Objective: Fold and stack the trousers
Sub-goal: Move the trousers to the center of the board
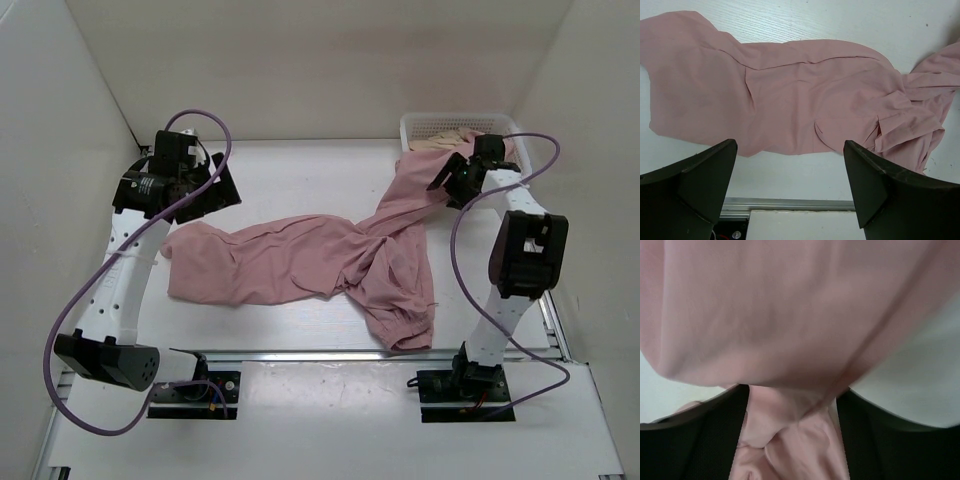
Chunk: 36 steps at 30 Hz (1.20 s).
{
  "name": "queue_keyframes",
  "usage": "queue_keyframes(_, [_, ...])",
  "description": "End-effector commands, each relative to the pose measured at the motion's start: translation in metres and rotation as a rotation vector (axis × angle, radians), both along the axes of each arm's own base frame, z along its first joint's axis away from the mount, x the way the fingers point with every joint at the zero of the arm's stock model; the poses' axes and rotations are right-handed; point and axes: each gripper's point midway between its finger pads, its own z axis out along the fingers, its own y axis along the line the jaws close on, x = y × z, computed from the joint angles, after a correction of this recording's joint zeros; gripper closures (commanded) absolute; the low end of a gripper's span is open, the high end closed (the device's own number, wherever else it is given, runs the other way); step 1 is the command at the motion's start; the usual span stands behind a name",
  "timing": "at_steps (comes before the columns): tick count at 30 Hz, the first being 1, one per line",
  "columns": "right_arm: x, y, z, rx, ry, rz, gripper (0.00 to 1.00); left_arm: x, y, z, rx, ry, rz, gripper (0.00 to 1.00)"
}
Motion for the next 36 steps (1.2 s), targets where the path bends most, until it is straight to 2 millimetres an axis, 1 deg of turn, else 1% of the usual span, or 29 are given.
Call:
queue_keyframes(1, [0.035,0.005,0.014,0.029,-0.098,0.011,0.28,-0.007,0.004,0.008,0.023,-0.025,-0.005,0.0])
queue_keyframes(2, [0.035,0.005,0.014,0.029,-0.098,0.011,0.43,-0.007,0.004,0.008,0.023,-0.025,-0.005,0.0])
queue_keyframes(3, [0.038,0.005,0.022,0.026,-0.124,0.011,0.83,-0.009,0.005,0.006,0.026,-0.014,-0.005,0.0])
queue_keyframes(4, [0.035,0.009,0.028,0.026,-0.135,0.021,0.97,-0.009,0.005,0.006,0.026,-0.014,-0.005,0.0])
queue_keyframes(5, [0.032,0.014,0.06,0.01,-0.202,0.035,1.0,-0.009,0.005,0.006,0.026,-0.014,-0.005,0.0])
queue_keyframes(7, [0.019,0.036,0.092,-0.053,-0.272,0.09,1.0,-0.009,0.005,0.006,0.026,-0.014,-0.005,0.0])
queue_keyframes(9, [0.005,0.052,0.16,-0.12,-0.423,0.116,1.0,-0.009,0.005,0.006,0.026,-0.014,-0.005,0.0])
queue_keyframes(10, [-0.007,0.081,0.188,-0.131,-0.499,0.201,1.0,-0.007,0.005,0.007,0.032,-0.015,-0.012,0.0])
queue_keyframes(12, [-0.013,0.116,0.224,-0.133,-0.587,0.311,1.0,-0.012,0.006,0.011,0.034,-0.004,-0.012,0.0])
queue_keyframes(13, [-0.024,0.152,0.233,-0.116,-0.612,0.431,1.0,-0.014,0.008,0.013,0.041,-0.004,-0.006,0.0])
queue_keyframes(15, [-0.023,0.197,0.219,-0.075,-0.587,0.586,1.0,-0.017,0.02,0.025,0.051,-0.031,0.049,0.0])
queue_keyframes(16, [-0.024,0.235,0.207,-0.063,-0.563,0.695,1.0,-0.026,0.027,0.028,0.046,-0.031,0.089,0.0])
queue_keyframes(17, [-0.027,0.257,0.196,-0.048,-0.539,0.762,1.0,-0.028,0.044,0.035,0.042,-0.047,0.183,0.0])
queue_keyframes(18, [-0.04,0.286,0.186,0.012,-0.511,0.876,1.0,-0.032,0.053,0.036,0.046,-0.049,0.226,0.0])
queue_keyframes(19, [-0.052,0.326,0.16,0.056,-0.432,0.996,1.0,-0.041,0.063,0.039,0.051,-0.052,0.266,0.0])
queue_keyframes(21, [-0.079,0.37,0.136,0.119,-0.36,1.131,0.82,-0.048,0.084,0.043,0.064,-0.066,0.354,0.0])
queue_keyframes(22, [-0.081,0.38,0.115,0.131,-0.308,1.154,0.73,-0.053,0.089,0.044,0.064,-0.073,0.375,0.0])
queue_keyframes(23, [-0.085,0.384,0.115,0.133,-0.308,1.163,0.51,-0.056,0.094,0.046,0.062,-0.082,0.394,0.0])
queue_keyframes(24, [-0.087,0.383,0.109,0.138,-0.283,1.155,0.37,-0.059,0.102,0.046,0.063,-0.083,0.424,0.0])
queue_keyframes(25, [-0.09,0.382,0.122,0.145,-0.316,1.148,0.26,-0.064,0.104,0.047,0.062,-0.092,0.435,0.0])
queue_keyframes(27, [-0.087,0.369,0.125,0.15,-0.329,1.116,0.05,-0.067,0.109,0.045,0.075,-0.092,0.448,0.0])
queue_keyframes(28, [-0.091,0.36,0.148,0.127,-0.376,1.096,0.0,-0.067,0.109,0.042,0.077,-0.081,0.447,0.0])
queue_keyframes(30, [-0.087,0.335,0.157,0.104,-0.382,1.036,0.0,-0.064,0.108,0.038,0.078,-0.07,0.431,0.0])
queue_keyframes(31, [-0.095,0.321,0.182,0.097,-0.43,1.017,0.0,-0.058,0.102,0.037,0.062,-0.08,0.393,0.0])
queue_keyframes(32, [-0.097,0.31,0.186,0.079,-0.434,0.993,0.0,-0.055,0.098,0.034,0.048,-0.066,0.378,0.0])
queue_keyframes(33, [-0.097,0.289,0.164,0.028,-0.378,0.939,0.06,-0.05,0.096,0.029,0.048,-0.053,0.355,0.0])
queue_keyframes(34, [-0.107,0.272,0.179,0.004,-0.408,0.908,0.19,-0.051,0.092,0.025,0.038,-0.039,0.329,0.0])
queue_keyframes(35, [-0.105,0.254,0.172,-0.015,-0.397,0.858,0.42,-0.046,0.09,0.028,0.028,-0.06,0.322,0.0])
queue_keyframes(36, [-0.114,0.234,0.152,-0.048,-0.358,0.804,0.89,-0.044,0.089,0.025,0.028,-0.055,0.307,0.0])
